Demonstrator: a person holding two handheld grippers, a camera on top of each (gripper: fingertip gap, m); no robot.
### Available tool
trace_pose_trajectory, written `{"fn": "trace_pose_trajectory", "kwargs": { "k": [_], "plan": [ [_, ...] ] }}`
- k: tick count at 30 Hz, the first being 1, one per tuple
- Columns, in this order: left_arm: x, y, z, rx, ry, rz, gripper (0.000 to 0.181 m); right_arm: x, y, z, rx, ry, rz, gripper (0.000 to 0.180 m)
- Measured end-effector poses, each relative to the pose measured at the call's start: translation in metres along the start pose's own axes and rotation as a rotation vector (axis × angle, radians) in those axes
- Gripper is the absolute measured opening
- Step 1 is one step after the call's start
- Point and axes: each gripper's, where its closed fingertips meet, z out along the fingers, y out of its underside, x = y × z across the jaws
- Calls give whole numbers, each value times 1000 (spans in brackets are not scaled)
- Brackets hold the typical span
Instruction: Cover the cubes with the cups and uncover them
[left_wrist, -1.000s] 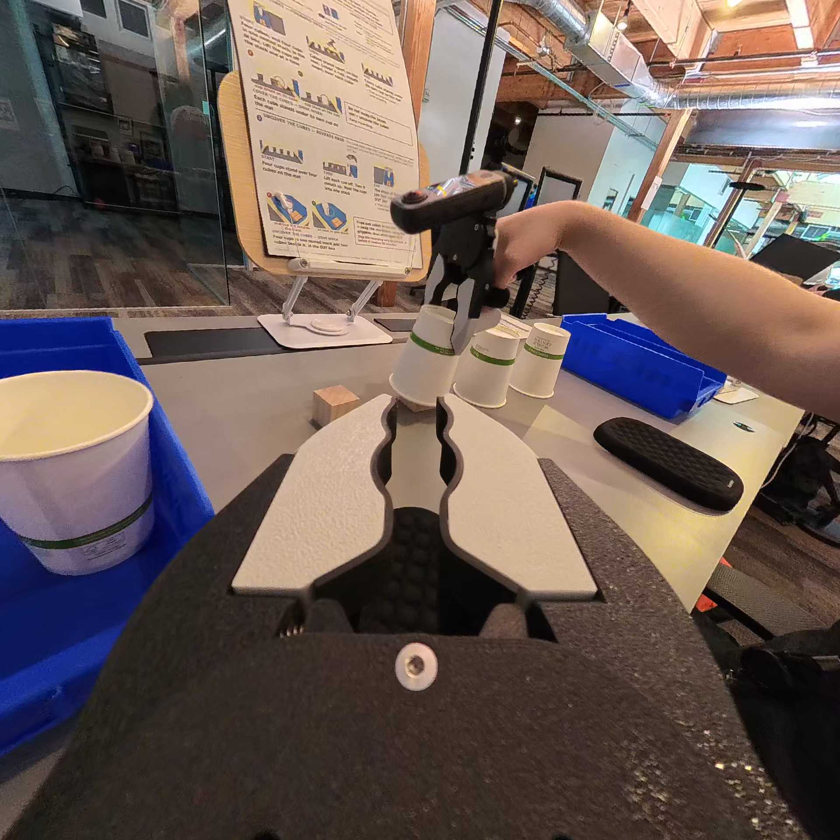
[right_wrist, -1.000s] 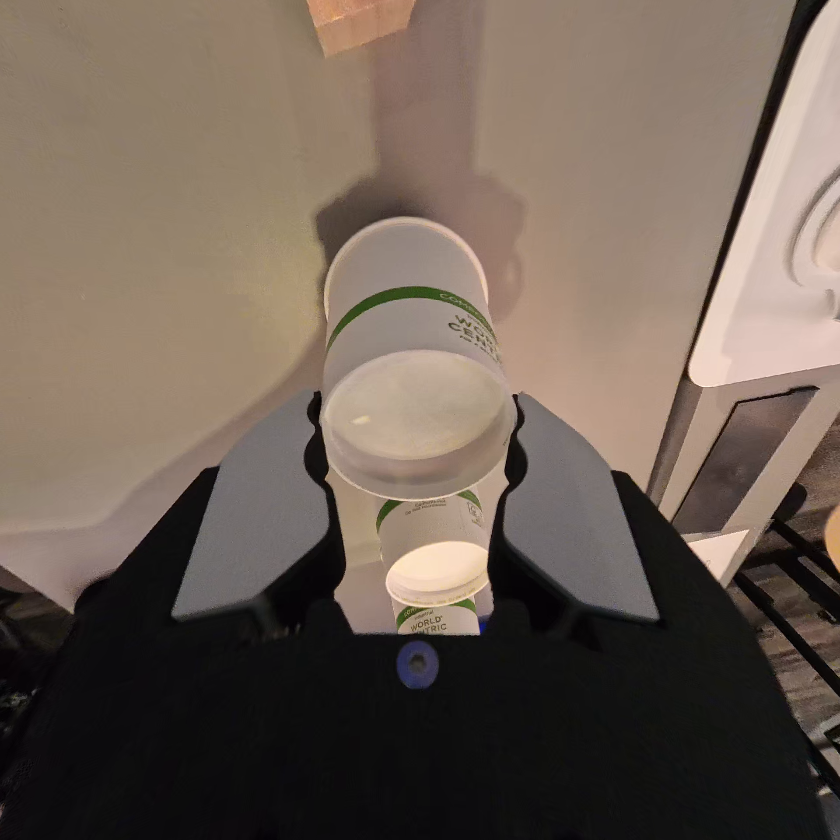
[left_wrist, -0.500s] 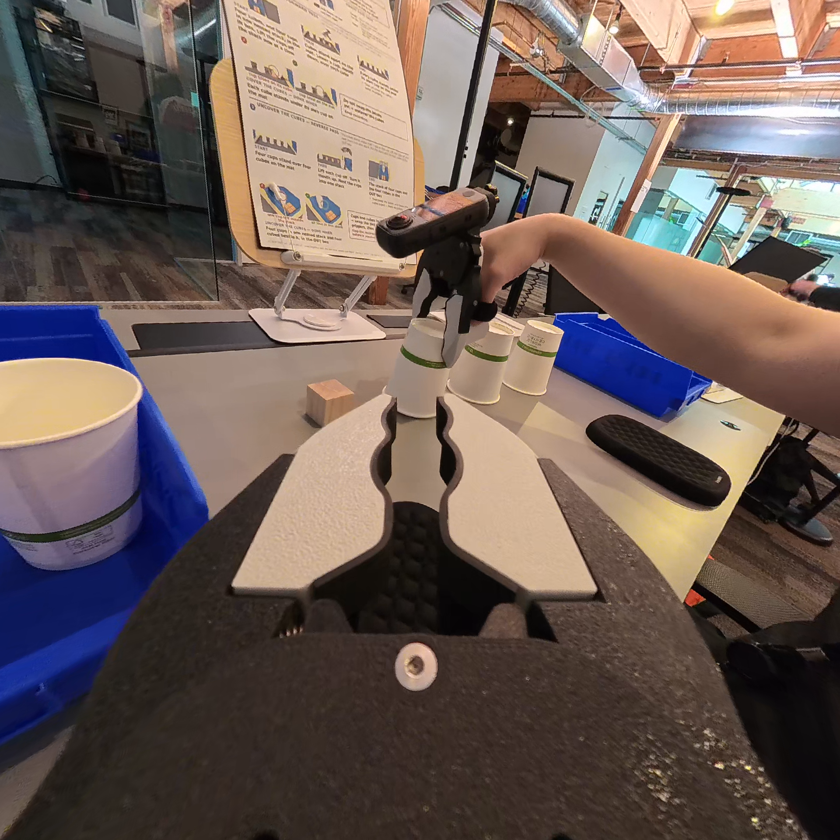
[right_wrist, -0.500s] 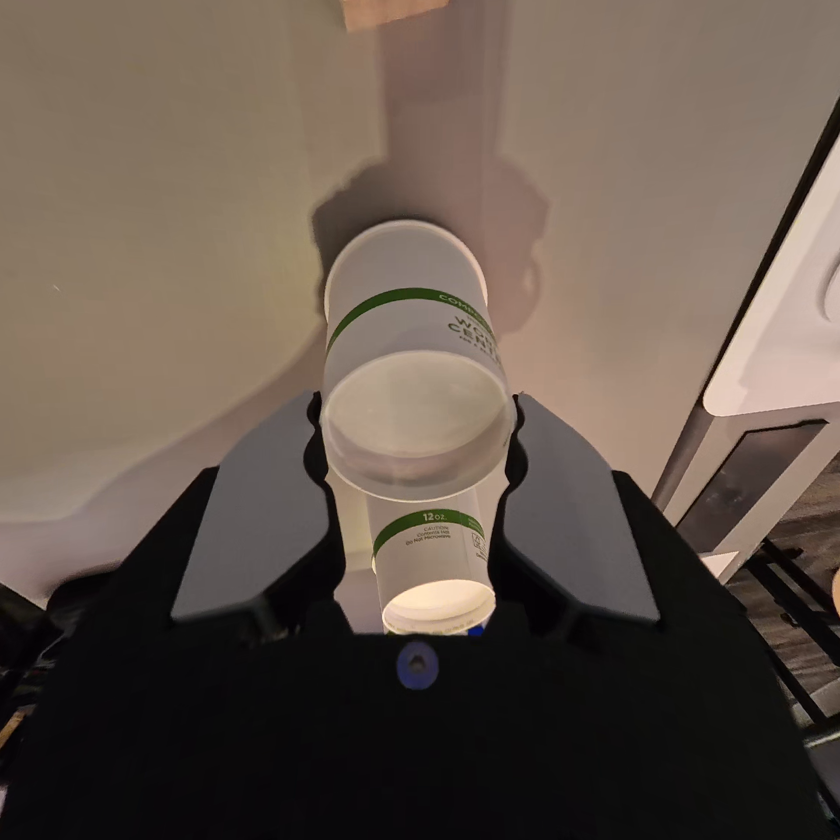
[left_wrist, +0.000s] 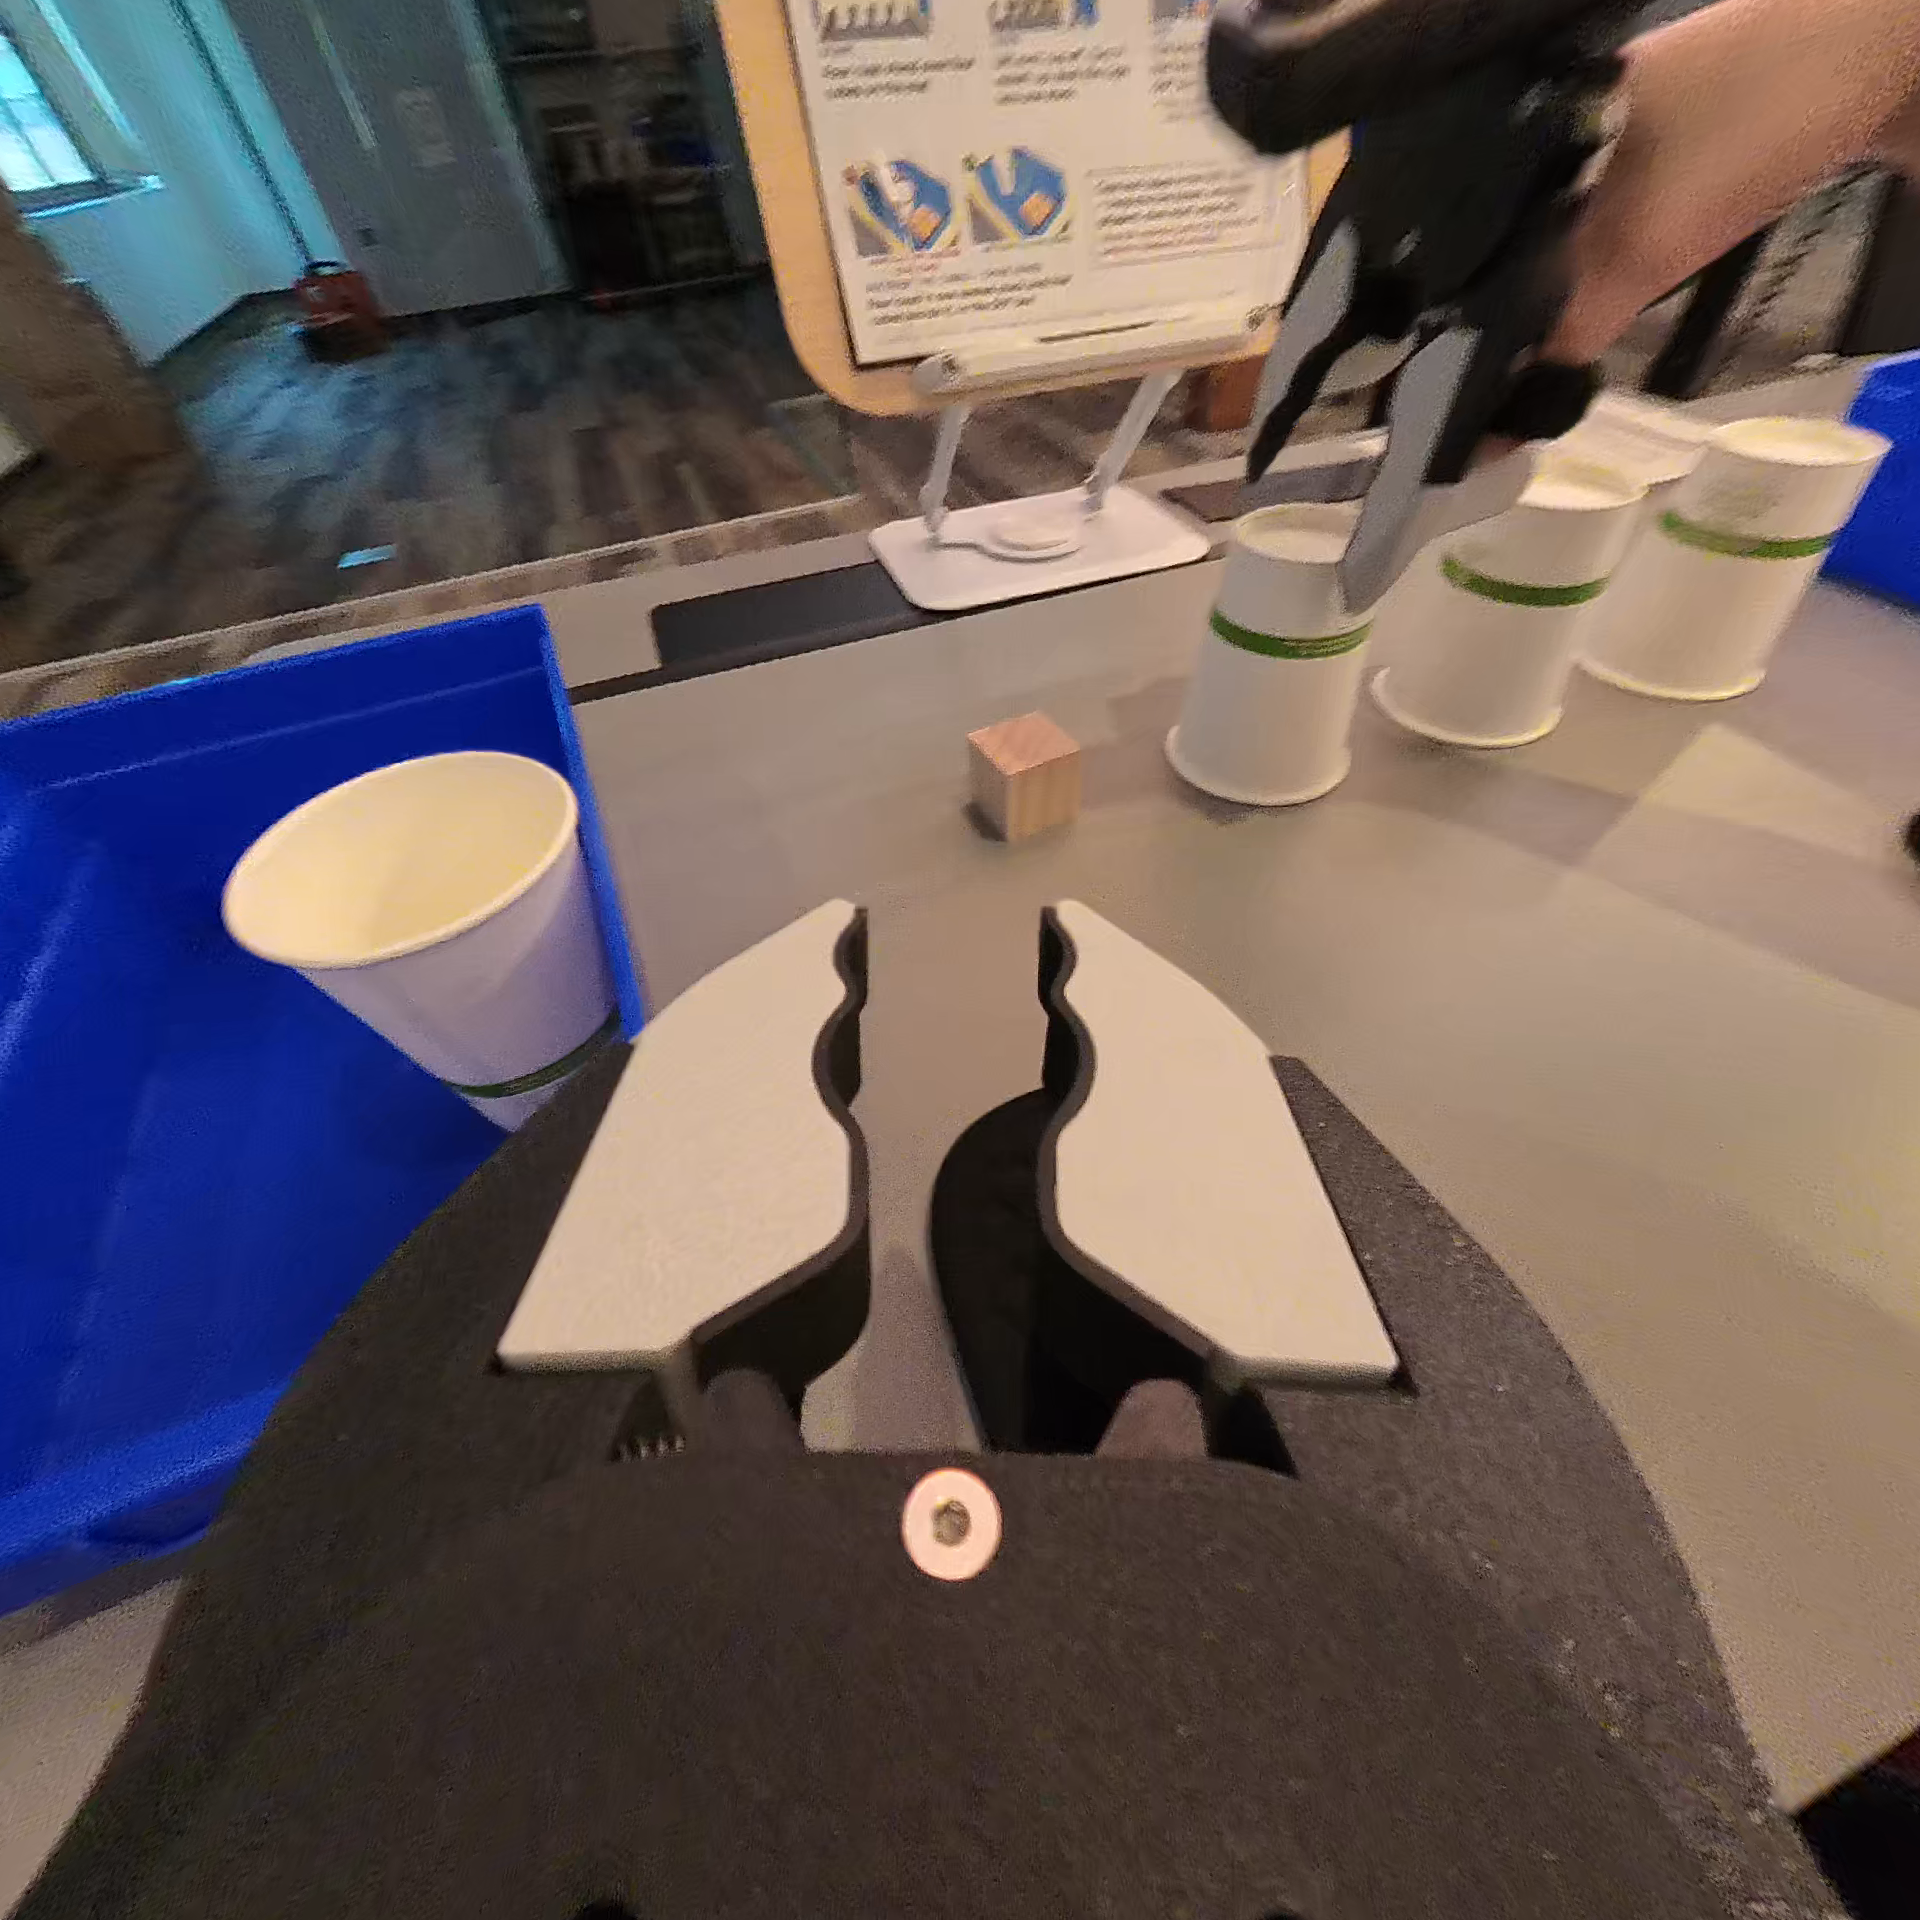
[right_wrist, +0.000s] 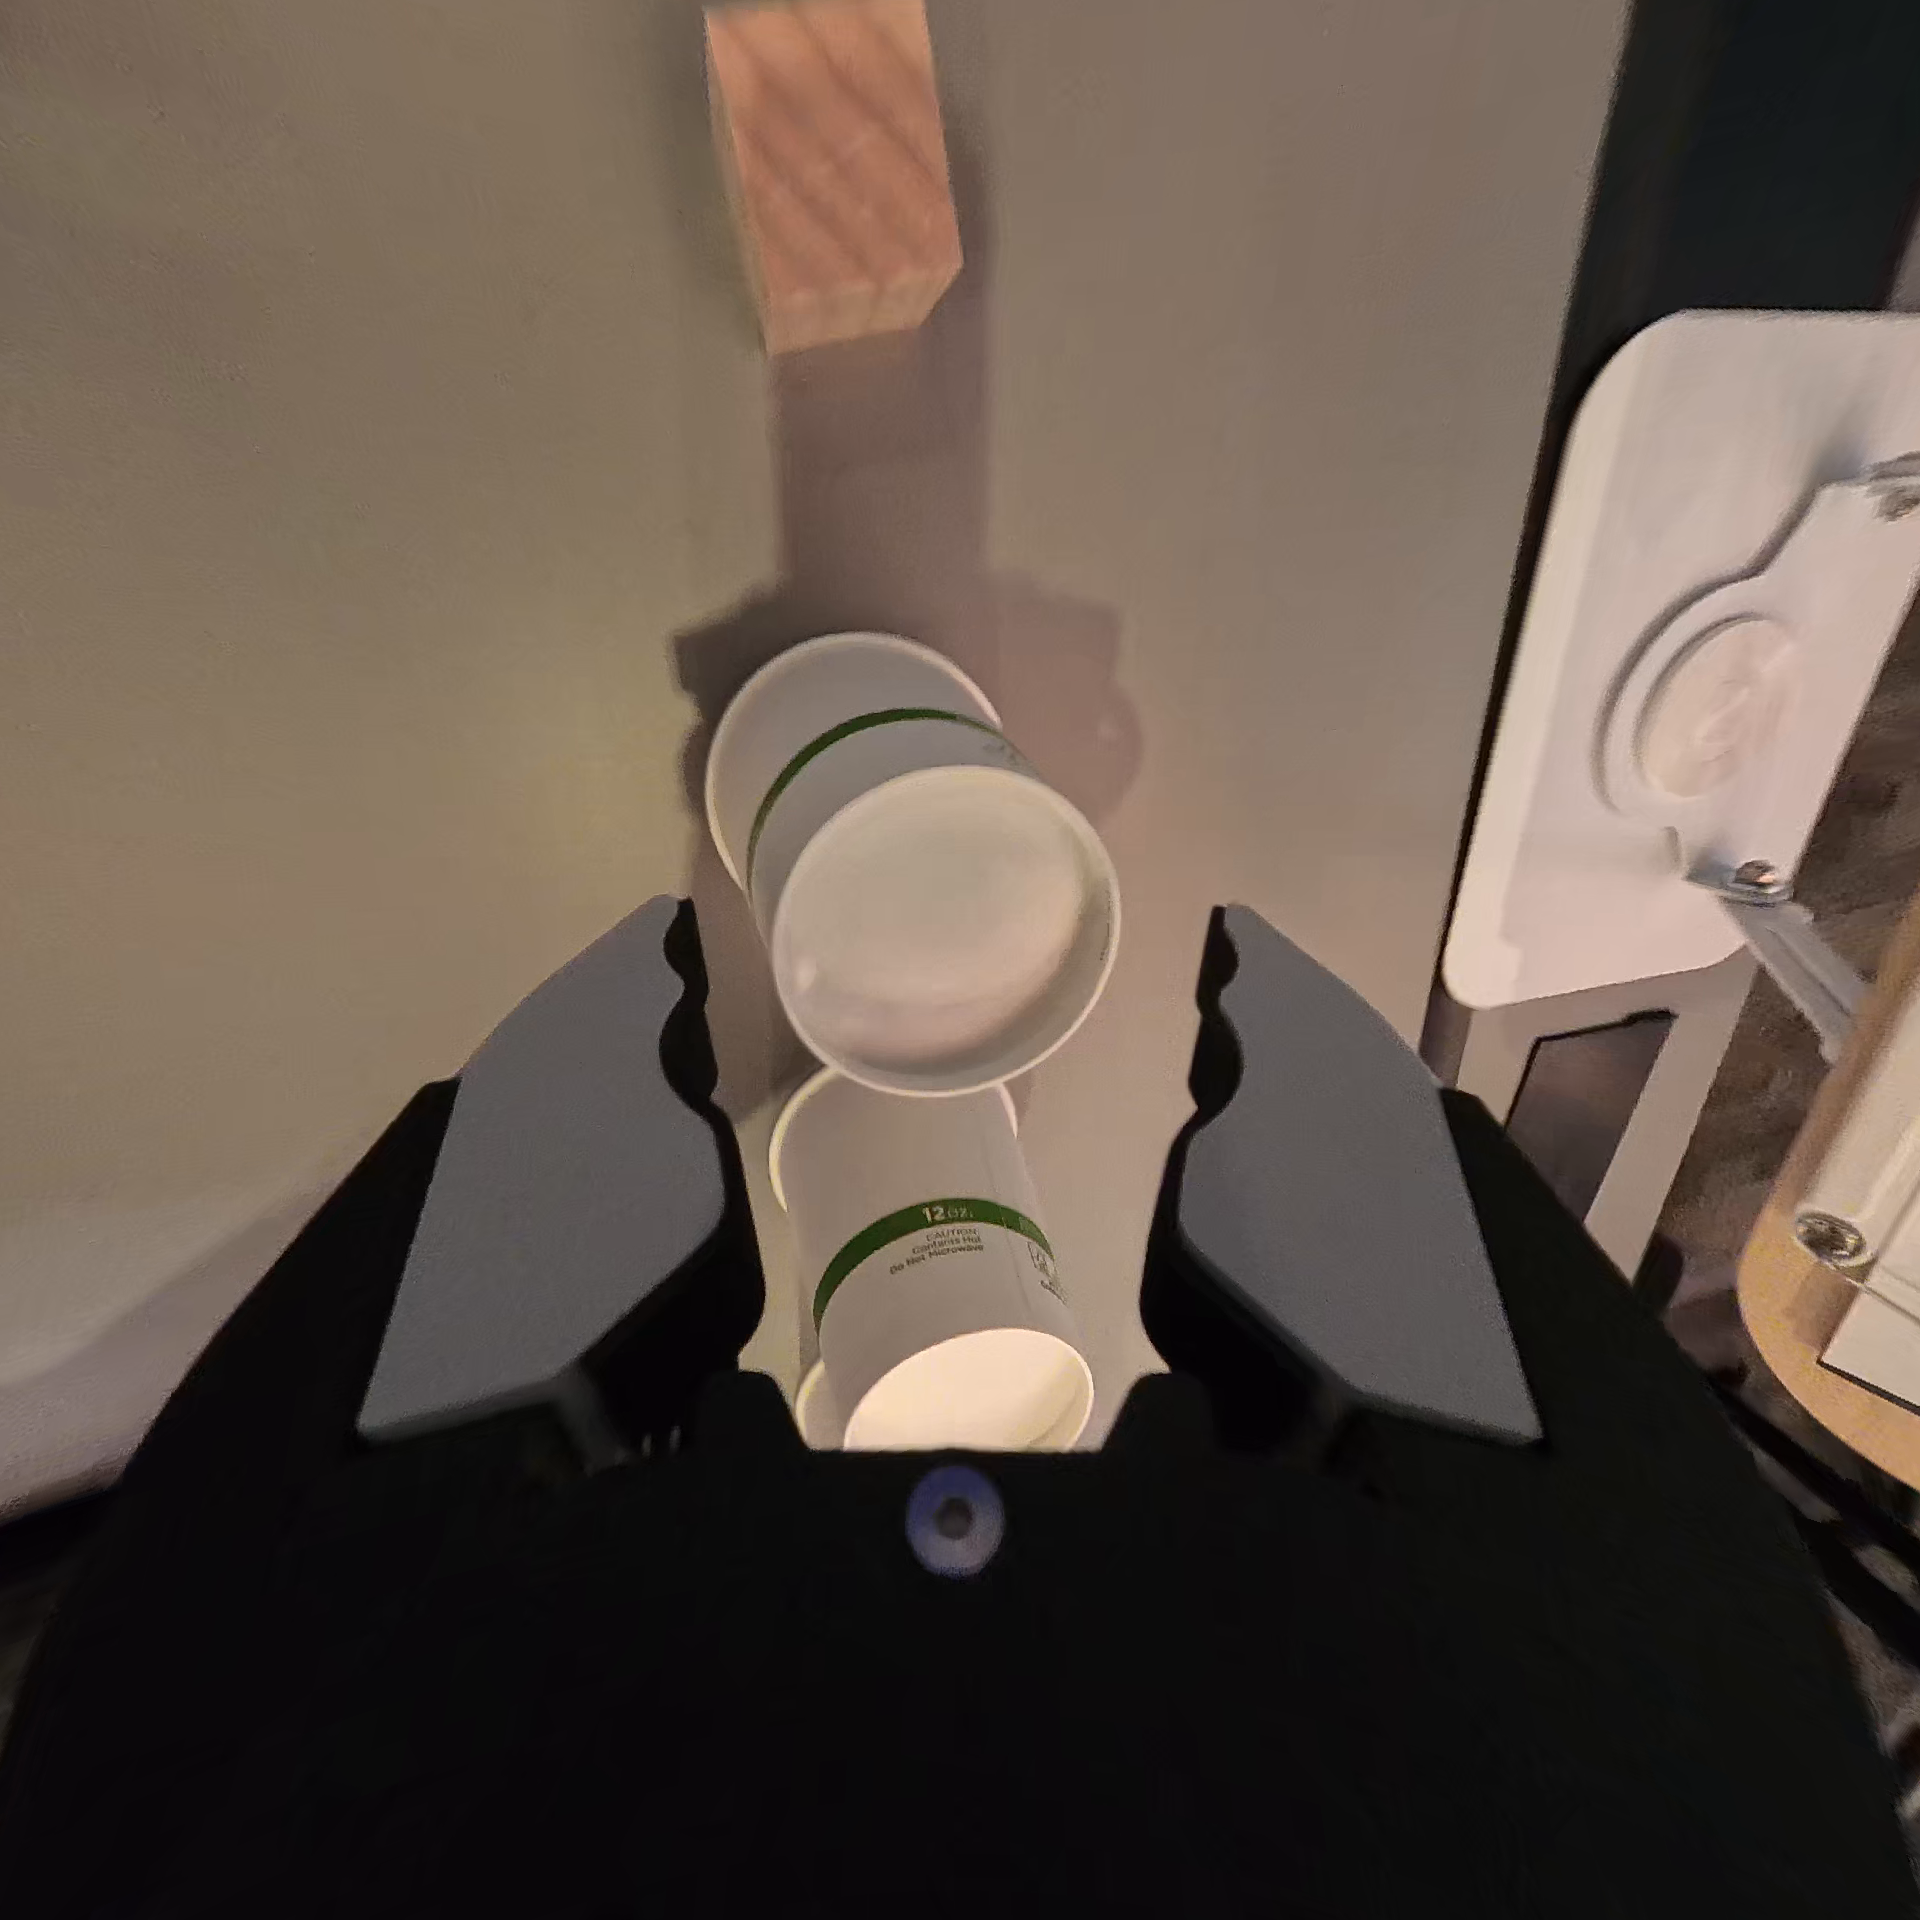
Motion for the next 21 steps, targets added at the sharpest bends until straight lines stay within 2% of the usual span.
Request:
{"fn": "trace_pose_trajectory", "kwargs": {
  "k": [2, 5, 9, 16, 19, 21],
  "plan": [
    [2, -4, 3, -4, -11, 14, 41, 0, -8, -12, 103, 37, 12, 92],
    [5, -11, 5, 12, -3, 18, 41, 2, -15, -37, 250, 125, 31, 94],
    [-4, -19, 5, 19, -70, 35, 41, 2, -16, -82, 448, 265, 55, 95],
    [-40, -37, -3, -13, -268, 81, 42, -21, 10, -146, 715, 423, 105, 88],
    [-54, -36, -2, -70, -334, 133, 44, -29, 24, -155, 799, 481, 111, 85],
    [-64, -34, -1, -120, -349, 164, 45, -27, 34, -157, 770, 506, 95, 85]
  ]
}}
